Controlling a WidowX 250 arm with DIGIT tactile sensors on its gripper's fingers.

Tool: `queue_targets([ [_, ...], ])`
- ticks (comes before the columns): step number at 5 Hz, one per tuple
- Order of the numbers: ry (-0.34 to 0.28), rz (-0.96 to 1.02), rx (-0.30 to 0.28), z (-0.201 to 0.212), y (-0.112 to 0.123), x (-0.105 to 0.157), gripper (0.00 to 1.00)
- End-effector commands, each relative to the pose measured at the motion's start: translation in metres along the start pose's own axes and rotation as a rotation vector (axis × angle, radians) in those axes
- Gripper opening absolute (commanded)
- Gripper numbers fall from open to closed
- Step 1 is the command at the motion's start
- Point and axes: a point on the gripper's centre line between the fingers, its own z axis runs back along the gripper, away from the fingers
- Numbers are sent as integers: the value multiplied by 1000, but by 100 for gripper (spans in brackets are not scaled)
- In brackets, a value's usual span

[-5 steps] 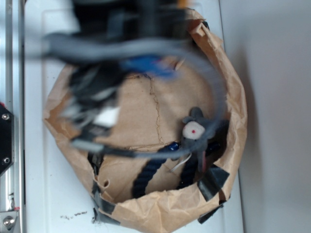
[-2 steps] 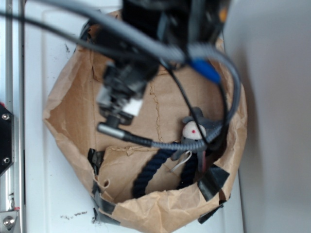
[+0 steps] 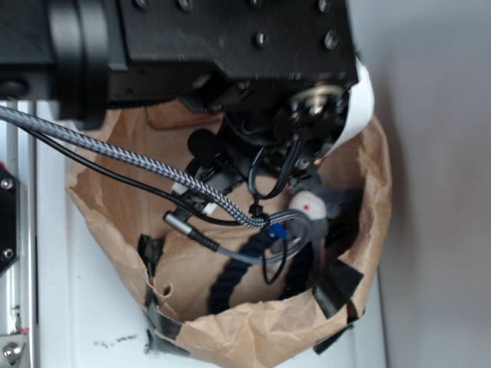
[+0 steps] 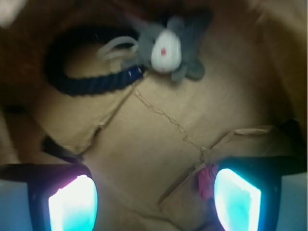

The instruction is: Grab the red paper.

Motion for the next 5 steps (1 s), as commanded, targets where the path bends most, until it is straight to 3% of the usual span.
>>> queue_targets([
  [1, -85, -32, 3, 4, 8, -28, 100],
  [4, -85, -32, 3, 4, 8, -28, 100],
  [5, -96, -90, 52, 0, 29, -30, 100],
])
